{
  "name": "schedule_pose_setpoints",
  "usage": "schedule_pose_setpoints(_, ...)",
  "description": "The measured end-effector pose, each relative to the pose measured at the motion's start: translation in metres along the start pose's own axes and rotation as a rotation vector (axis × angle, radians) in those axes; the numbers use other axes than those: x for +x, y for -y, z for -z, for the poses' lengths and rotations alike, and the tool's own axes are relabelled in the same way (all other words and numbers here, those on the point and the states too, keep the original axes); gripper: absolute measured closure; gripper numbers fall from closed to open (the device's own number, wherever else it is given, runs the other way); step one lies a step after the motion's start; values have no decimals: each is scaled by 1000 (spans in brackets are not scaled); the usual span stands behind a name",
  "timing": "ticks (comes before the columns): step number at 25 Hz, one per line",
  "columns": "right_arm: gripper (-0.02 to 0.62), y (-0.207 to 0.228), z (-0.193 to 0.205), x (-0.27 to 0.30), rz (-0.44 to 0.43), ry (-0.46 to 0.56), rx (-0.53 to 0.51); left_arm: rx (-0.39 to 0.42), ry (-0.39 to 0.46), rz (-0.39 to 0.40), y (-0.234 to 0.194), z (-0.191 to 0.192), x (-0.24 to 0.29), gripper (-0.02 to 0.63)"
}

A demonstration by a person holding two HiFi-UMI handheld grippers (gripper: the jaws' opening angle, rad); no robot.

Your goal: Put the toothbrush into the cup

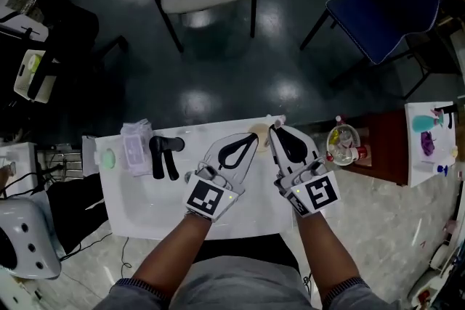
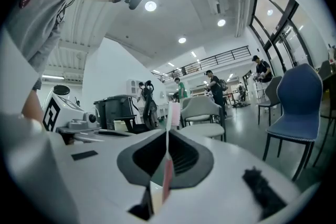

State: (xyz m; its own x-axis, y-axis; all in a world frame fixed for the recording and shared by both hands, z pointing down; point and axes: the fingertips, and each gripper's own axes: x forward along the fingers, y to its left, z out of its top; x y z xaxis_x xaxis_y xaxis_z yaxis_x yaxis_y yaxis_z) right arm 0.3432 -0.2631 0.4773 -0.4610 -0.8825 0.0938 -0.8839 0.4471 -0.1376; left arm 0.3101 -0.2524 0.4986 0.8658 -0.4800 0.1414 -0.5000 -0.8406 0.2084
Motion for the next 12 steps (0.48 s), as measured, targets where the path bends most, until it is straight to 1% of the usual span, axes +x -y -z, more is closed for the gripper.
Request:
schedule_pose_setpoints(5, 572, 9, 27, 12, 20, -24, -6, -1, 1, -19, -12, 17, 11, 598)
schedule_pose_setpoints(9, 572, 9, 51, 16, 28, -58, -13, -6, -7, -47, -21, 32, 14, 598)
schedule_pose_setpoints(12, 572, 9, 66, 16, 37, -78, -13, -7, -12, -53, -24, 40, 15, 598)
